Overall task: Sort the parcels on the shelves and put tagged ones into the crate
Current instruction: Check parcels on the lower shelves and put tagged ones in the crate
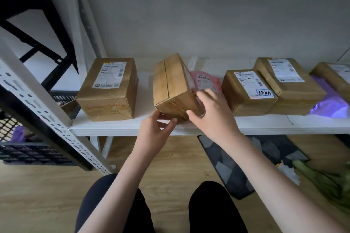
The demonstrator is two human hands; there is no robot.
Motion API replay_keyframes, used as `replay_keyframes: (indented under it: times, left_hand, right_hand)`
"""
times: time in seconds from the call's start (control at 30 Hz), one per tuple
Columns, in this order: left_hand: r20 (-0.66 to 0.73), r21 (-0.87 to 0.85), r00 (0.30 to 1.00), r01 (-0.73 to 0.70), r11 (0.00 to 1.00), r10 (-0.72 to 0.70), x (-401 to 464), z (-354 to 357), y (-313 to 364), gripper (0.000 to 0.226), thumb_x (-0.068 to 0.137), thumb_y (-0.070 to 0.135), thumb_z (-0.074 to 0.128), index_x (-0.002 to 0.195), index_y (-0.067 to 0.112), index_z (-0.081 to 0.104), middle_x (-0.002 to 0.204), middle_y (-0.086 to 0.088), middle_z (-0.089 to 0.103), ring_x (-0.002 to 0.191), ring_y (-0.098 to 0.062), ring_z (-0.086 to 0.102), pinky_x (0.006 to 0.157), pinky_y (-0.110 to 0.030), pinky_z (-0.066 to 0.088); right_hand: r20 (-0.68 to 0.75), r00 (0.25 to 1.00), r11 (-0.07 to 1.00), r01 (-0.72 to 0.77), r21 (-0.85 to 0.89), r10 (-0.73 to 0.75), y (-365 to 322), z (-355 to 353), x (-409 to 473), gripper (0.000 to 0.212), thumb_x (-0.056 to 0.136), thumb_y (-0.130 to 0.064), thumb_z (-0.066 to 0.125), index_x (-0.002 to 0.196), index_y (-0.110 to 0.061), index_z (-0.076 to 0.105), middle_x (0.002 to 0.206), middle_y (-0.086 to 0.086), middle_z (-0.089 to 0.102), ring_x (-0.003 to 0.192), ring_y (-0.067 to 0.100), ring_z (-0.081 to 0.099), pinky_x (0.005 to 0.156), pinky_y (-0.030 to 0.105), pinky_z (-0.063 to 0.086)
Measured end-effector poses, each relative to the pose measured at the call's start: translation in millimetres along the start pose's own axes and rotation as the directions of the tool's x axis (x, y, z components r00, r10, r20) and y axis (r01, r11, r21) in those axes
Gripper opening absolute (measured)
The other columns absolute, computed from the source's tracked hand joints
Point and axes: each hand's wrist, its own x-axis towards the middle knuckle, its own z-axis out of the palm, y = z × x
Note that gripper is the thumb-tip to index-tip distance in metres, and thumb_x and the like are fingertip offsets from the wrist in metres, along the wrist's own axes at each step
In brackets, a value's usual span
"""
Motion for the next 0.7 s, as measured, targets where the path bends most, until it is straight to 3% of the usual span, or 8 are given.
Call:
replay_keyframes:
  times: [0.07,0.23,0.37,0.53,0.7]
  left_hand:
    - [-0.033,0.041,0.999,0.040,0.998,-0.039,-6.3,-11.3,-8.4,0.025,0.084,0.039,0.075,0.106,0.029,0.065,0.095,0.013,0.071,0.076,-0.001,0.069,0.066,-0.041,0.060]
    - [-0.195,0.234,0.981,0.042,0.971,0.004,-15.8,-56.3,-15.0,0.055,0.080,0.040,0.080,0.127,0.025,0.055,0.104,0.017,0.066,0.084,0.006,0.065,0.069,-0.022,0.055]
    - [-0.187,0.313,0.981,0.017,0.949,0.044,-9.8,-72.7,-15.7,0.044,0.080,0.034,0.080,0.119,0.025,0.060,0.103,0.017,0.065,0.083,0.003,0.065,0.062,-0.005,0.041]
    - [-0.120,0.409,0.991,-0.012,0.913,0.067,3.6,-68.3,-18.3,0.034,0.080,0.036,0.079,0.105,0.024,0.061,0.099,0.011,0.066,0.078,0.001,0.064,0.063,-0.012,0.043]
    - [-0.038,0.485,0.999,-0.006,0.875,0.028,26.4,-60.5,-17.8,0.041,0.076,0.046,0.081,0.098,0.017,0.062,0.092,0.007,0.070,0.081,-0.014,0.067,0.069,-0.029,0.050]
  right_hand:
    - [0.014,0.999,0.999,0.046,-0.001,-0.046,-6.7,2.5,4.0,0.056,0.088,-0.035,0.071,0.139,-0.018,0.054,0.128,0.000,0.055,0.117,0.021,0.051,0.093,0.034,0.045]
    - [0.001,0.994,0.994,0.107,0.008,-0.107,-22.1,19.9,9.6,0.048,0.087,-0.037,0.072,0.131,-0.022,0.060,0.125,-0.007,0.054,0.113,0.015,0.051,0.088,0.036,0.051]
    - [0.023,0.996,0.996,0.081,0.046,-0.082,-26.3,32.7,6.5,0.055,0.086,-0.037,0.072,0.137,-0.026,0.054,0.127,-0.007,0.055,0.119,0.016,0.051,0.087,0.037,0.053]
    - [0.071,0.997,0.993,-0.002,0.115,-0.006,-20.0,39.1,6.6,0.073,0.085,-0.037,0.075,0.148,-0.027,0.040,0.131,-0.009,0.055,0.113,0.012,0.055,0.081,0.029,0.049]
    - [0.173,0.980,0.992,-0.114,0.056,0.103,-9.2,46.5,20.7,0.063,0.082,-0.043,0.075,0.135,-0.023,0.047,0.120,-0.004,0.057,0.100,0.020,0.062,0.079,0.040,0.056]
